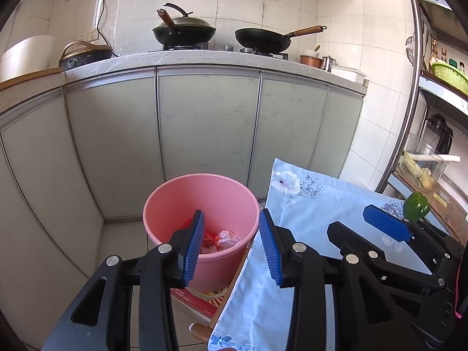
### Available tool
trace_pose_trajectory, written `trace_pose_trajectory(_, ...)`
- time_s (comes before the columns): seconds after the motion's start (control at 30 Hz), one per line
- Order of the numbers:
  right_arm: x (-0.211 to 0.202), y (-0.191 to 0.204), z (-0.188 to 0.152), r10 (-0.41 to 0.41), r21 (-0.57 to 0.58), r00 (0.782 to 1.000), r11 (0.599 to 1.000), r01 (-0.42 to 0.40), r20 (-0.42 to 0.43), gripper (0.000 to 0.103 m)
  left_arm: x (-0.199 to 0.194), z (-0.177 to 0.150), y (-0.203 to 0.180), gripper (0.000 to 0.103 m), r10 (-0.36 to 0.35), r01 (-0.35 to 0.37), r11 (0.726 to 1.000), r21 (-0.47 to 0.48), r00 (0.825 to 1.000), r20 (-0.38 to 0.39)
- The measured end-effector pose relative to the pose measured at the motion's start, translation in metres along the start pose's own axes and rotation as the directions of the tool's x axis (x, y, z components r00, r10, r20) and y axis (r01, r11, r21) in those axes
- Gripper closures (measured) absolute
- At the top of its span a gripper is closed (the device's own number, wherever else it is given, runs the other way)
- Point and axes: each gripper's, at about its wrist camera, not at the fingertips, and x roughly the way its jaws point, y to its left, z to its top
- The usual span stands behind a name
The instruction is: Collect trash
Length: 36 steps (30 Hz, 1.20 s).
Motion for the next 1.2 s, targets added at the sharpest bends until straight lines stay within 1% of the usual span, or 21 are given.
trace_pose_trajectory(1.2, 0.0036, -0.0028, -0.0014, 0.001, 0.007, 1.0, 1.0, 0.0, -0.015, 0.048, 0.0053, -0.0031, -0.0038, 0.064, -0.006, 0.007, 1.0, 0.015, 1.0, -0.015)
